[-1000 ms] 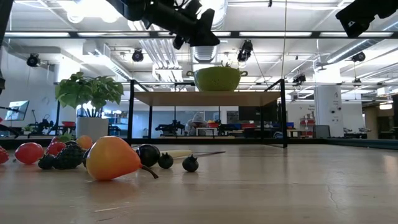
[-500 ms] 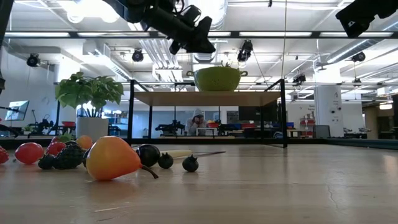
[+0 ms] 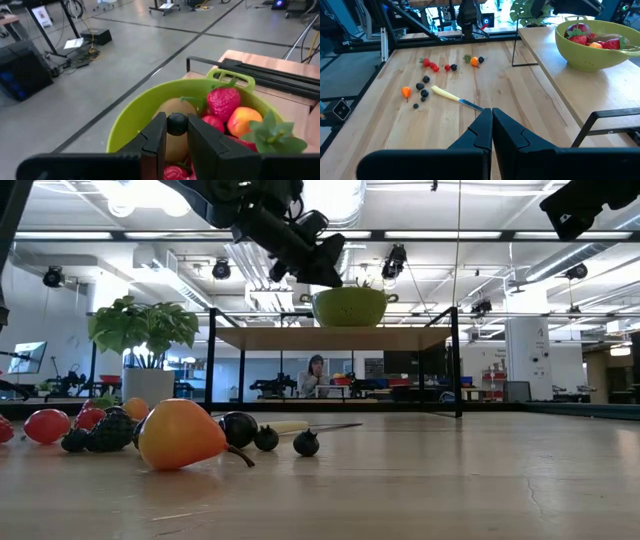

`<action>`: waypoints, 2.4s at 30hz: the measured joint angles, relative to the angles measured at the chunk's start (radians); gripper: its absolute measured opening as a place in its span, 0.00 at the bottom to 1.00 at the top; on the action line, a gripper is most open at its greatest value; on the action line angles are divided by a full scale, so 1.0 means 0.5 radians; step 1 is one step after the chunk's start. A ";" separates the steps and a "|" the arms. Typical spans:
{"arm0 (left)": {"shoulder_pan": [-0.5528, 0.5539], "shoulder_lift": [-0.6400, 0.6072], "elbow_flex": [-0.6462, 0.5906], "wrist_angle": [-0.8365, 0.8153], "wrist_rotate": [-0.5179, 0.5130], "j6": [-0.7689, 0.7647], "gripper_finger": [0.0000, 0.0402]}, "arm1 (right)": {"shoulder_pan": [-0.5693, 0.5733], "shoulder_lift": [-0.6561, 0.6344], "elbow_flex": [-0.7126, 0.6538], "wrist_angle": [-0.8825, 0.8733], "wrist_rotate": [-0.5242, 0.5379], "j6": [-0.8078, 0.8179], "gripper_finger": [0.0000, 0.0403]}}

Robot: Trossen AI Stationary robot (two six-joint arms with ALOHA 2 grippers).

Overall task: Pick & Place Fruit
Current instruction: Put the blueberry into the strainer bowl

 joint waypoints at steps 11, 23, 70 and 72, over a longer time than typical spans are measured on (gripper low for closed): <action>0.003 0.009 -0.001 -0.152 0.060 -0.015 0.17 | 0.000 0.000 0.000 0.000 0.000 0.000 0.02; 0.003 -0.005 -0.001 -0.169 0.058 0.112 0.38 | 0.001 0.000 0.000 0.000 0.000 0.000 0.02; -1.562 -0.422 -0.112 -1.813 0.227 -0.179 0.42 | 0.001 -0.001 0.000 0.000 0.000 0.000 0.02; -1.641 -0.423 -0.200 -1.800 0.228 -0.261 0.42 | 0.000 -0.001 0.000 0.000 0.000 0.000 0.02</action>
